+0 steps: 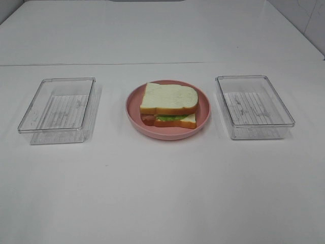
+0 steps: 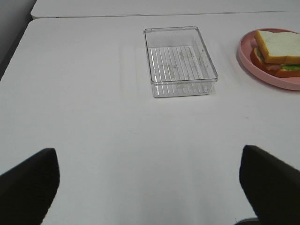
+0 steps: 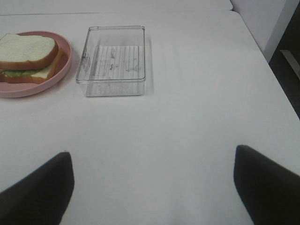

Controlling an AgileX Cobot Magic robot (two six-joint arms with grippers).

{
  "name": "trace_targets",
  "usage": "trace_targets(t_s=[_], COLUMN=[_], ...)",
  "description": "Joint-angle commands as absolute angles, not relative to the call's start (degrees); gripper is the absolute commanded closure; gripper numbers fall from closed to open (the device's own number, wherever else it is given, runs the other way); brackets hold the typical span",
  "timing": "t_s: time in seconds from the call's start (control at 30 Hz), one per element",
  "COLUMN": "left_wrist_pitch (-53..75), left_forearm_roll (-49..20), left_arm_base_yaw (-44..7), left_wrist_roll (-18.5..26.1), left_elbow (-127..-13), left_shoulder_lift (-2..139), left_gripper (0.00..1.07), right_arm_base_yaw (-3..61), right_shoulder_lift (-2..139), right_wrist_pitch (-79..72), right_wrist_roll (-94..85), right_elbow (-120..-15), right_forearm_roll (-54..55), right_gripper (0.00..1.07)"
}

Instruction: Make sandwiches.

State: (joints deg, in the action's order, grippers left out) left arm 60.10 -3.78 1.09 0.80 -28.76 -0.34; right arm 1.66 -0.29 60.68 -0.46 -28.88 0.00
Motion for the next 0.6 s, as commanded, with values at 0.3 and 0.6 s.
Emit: trace_targets(t_s=[0.3, 0.6], left_wrist_pitch=[59.19, 59.19], left_forearm_roll=[-4.07, -4.13], left_arm_base_yaw=[1.2, 1.2], left_wrist_roll=[0.69, 0.69], left_elbow=[-28.65, -28.65], left_shoulder_lift=[-1.43, -1.43], left_gripper=[0.09, 0.09], right_arm_base_yaw=[1.78, 1.78], right_shoulder_lift=[-1.6, -1.6], right_wrist_pitch=[60.22, 60.22], right_wrist_roll=[-0.69, -0.69], right_elbow=[-28.71, -28.71], right_forearm_roll=[-0.4, -0.4], right_gripper=[0.23, 0.23])
